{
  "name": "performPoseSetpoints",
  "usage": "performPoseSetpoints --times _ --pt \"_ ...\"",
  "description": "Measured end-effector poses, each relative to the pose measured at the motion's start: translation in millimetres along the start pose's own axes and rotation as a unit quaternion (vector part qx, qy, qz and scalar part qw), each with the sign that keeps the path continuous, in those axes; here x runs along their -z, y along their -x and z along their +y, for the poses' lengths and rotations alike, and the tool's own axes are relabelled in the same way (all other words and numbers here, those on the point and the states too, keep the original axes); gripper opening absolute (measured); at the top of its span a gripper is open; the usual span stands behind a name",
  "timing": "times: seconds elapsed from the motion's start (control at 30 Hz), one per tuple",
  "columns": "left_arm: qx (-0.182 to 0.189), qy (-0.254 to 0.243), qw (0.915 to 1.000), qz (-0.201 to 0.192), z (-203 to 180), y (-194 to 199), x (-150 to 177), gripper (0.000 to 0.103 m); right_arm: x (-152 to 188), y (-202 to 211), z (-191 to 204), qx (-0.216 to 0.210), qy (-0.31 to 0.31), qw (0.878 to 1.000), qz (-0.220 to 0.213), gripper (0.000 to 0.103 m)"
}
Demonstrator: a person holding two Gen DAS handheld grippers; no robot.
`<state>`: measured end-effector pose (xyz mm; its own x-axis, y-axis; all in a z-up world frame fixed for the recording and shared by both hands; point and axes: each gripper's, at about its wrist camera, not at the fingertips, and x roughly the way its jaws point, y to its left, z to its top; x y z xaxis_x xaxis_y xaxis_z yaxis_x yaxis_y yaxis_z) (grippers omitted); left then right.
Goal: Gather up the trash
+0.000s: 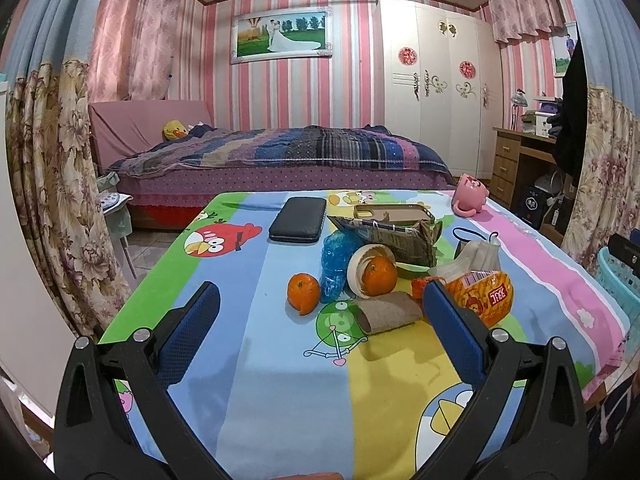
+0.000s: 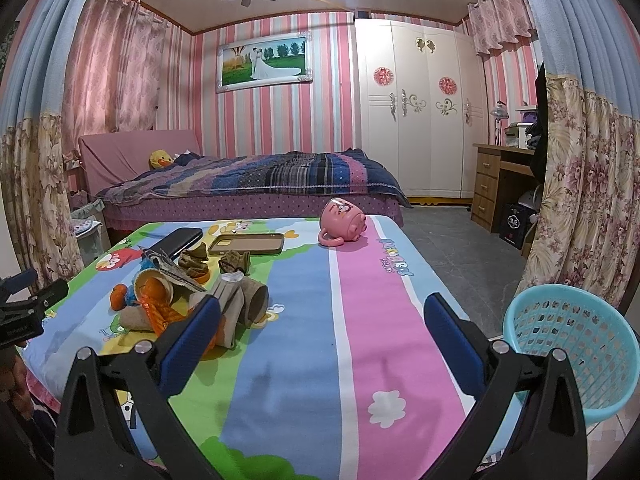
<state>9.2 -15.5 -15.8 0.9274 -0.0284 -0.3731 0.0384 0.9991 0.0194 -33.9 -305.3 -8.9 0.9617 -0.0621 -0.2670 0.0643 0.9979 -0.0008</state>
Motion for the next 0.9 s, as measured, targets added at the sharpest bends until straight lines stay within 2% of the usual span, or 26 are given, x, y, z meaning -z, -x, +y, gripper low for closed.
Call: performPoseSetpoints --times 0.17,0.27,0.4,0.53,0.6,0.7,0.73,0.77,0.8,0.83,0.9 --pt "-0.001 0.005 1.0000 -0.001 1 1 -1 0.098 0 -2 1 -0.002 0.002 1.000 0.004 0.099" --pt "-0.005 -0.002 1.0000 0.002 1 0 0 0.098 0 -7 7 -0.018 0.008 1.000 0.009 0.099" --pt "-0.008 -0.016 0.9998 0.011 1 -6 0 0.098 4 -22 32 -0.041 0.029 0.998 0.025 0.099" --pt "-0.018 -0.017 0.9994 0.023 7 -12 2 0.098 10 -51 66 -0.069 0.045 0.995 0.062 0.099" --pt "-0.021 -0.005 0.9993 0.030 14 -16 3 0.098 13 -64 79 -0.078 0.048 0.993 0.073 0.093" --pt "-0.018 0.010 0.9990 0.040 22 -20 3 0.098 18 -86 99 -0.080 0.062 0.989 0.105 0.071" --pt "-0.016 0.013 0.9989 0.043 23 -21 3 0.098 22 -93 104 -0.085 0.066 0.987 0.119 0.057" --pt "-0.014 0.015 0.9988 0.045 24 -23 3 0.098 28 -101 110 -0.089 0.072 0.983 0.143 0.033" --pt "-0.012 0.013 0.9987 0.048 23 -24 4 0.098 31 -103 111 -0.093 0.074 0.981 0.156 0.022" --pt "-0.012 0.009 0.9986 0.051 22 -26 5 0.098 33 -103 111 -0.095 0.075 0.979 0.162 0.016" --pt "-0.008 0.004 0.9985 0.055 17 -27 6 0.098 30 -91 105 -0.100 0.067 0.982 0.148 0.007"
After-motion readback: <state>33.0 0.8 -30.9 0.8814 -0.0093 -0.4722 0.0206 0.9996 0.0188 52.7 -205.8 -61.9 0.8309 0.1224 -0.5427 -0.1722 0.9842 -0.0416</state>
